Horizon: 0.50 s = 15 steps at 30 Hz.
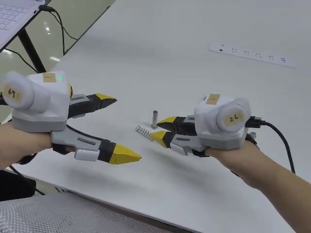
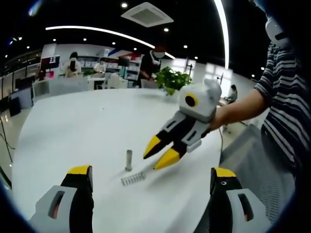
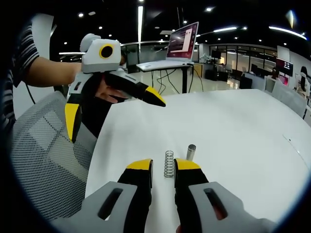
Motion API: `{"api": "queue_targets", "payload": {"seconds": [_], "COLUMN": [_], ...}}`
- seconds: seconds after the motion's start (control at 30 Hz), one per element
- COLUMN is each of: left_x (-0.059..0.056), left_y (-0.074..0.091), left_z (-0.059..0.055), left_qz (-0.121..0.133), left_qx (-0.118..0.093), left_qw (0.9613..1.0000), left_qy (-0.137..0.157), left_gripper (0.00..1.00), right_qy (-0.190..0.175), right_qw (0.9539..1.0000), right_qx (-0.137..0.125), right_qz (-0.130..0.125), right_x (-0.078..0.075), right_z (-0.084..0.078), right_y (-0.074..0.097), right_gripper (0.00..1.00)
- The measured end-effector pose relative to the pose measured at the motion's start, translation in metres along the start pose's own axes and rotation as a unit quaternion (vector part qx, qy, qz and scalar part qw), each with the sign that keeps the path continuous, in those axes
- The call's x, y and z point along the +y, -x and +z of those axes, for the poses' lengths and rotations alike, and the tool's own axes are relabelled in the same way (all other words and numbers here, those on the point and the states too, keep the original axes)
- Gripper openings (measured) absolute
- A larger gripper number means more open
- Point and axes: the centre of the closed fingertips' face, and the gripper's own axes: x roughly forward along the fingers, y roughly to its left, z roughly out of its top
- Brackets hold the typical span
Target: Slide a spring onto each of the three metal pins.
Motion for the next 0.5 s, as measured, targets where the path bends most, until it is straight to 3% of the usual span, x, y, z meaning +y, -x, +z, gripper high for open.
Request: {"api": "queue_targets", "payload": {"seconds": [0.33, 0.4, 0.5], "left_x": [0.0, 0.0, 0.001], "left_y": [0.003, 0.004, 0.005], "left_z": [-0.001, -0.001, -0.003], "left_qz": [0.0, 0.001, 0.003], "left_qx": [0.003, 0.003, 0.004], "left_qw": [1.0, 1.0, 1.0], "left_qy": [0.001, 0.001, 0.003], "left_gripper": [0.98, 0.98, 0.98], "right_qy": [-0.004, 0.015, 0.017], "right_qw": [0.9995, 0.9985, 0.9983], "right_qx": [0.03, 0.054, 0.055], "right_qz": [-0.001, 0.002, -0.009], "right_x": [-0.002, -0.001, -0.005], "right_z": [-0.018, -0.027, -0.029], "right_y": [-0.023, -0.027, -0.031], "right_gripper": [0.13, 0.13, 0.13]}}
